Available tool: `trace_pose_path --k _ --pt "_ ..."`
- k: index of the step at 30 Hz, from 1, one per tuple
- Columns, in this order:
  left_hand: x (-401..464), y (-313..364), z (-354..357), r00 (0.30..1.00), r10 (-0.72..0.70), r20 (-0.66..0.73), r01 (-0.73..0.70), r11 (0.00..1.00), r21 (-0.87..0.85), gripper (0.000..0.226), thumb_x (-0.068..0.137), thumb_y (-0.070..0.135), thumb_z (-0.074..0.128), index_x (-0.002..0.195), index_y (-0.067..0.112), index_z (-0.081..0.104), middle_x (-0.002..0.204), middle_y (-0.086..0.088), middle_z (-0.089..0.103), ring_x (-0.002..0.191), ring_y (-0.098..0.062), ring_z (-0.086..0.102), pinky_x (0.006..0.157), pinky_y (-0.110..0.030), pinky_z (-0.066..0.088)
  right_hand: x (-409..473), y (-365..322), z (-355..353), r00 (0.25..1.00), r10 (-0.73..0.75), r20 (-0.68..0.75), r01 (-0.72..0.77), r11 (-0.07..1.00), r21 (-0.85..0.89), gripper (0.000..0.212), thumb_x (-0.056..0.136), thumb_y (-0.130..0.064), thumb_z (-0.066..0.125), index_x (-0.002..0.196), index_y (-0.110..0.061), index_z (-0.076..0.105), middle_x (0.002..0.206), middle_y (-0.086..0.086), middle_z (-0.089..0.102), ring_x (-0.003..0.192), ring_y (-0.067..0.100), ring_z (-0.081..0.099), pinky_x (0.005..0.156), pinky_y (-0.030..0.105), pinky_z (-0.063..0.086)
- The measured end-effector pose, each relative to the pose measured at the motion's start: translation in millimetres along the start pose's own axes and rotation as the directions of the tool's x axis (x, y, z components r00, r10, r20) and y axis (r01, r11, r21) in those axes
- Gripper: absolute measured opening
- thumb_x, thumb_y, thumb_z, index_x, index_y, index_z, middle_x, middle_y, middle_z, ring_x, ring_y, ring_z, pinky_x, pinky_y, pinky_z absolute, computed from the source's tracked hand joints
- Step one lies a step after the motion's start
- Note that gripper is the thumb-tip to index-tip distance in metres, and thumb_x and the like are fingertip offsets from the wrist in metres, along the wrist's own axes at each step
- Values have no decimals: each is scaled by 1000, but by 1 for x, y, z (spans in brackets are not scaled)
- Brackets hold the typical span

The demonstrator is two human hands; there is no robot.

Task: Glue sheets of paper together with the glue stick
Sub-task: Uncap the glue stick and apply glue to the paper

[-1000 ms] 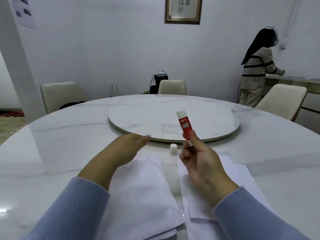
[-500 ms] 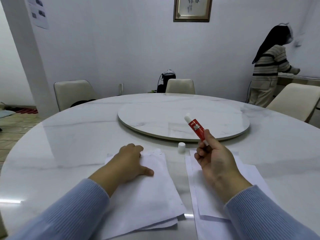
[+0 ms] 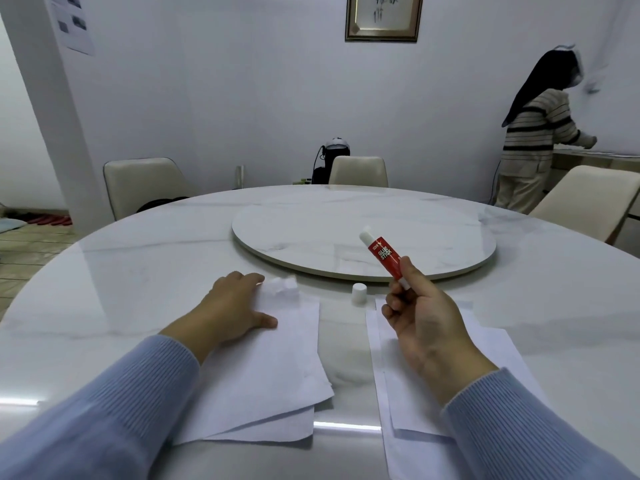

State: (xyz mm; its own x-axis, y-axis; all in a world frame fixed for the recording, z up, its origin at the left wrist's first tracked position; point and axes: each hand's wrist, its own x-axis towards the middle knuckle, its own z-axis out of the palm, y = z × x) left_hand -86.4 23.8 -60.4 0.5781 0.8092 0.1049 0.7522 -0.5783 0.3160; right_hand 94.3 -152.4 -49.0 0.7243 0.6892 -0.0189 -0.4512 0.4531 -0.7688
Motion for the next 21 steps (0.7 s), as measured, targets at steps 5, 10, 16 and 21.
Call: trace_pose_path --k 5,10,16,21 --pt "-3 5 -4 979 117 -166 -120 993 -7 84 58 43 82 132 33 44 122 5 48 119 -20 41 94 -33 33 -1 -1 0 1000 7 -6 -7 1000 -4 23 83 -27 69 67 -14 58 52 -2 49 40 10 37 54 25 32" --pt "-5 15 -15 918 369 -146 -383 920 -84 52 81 35 68 130 37 49 118 13 46 119 -16 42 99 -30 35 -1 -4 0 1000 8 -15 -8 1000 18 21 84 -29 68 73 -13 58 51 -3 50 40 10 38 53 25 35" --pt "2 53 -15 911 408 -59 -412 906 -96 52 86 29 63 134 29 45 122 2 49 118 -20 45 95 -28 35 -2 -8 -1 1000 -2 -12 2 1000 20 15 84 -29 68 82 -15 66 55 -1 61 43 10 47 53 25 41" --pt "-12 46 20 914 402 -46 -397 913 99 61 93 34 49 147 34 19 152 9 28 139 -14 22 116 -36 16 -3 -6 -1 1000 -6 -6 6 1000 -17 10 84 -24 67 79 -15 67 58 0 63 44 10 47 53 24 40"
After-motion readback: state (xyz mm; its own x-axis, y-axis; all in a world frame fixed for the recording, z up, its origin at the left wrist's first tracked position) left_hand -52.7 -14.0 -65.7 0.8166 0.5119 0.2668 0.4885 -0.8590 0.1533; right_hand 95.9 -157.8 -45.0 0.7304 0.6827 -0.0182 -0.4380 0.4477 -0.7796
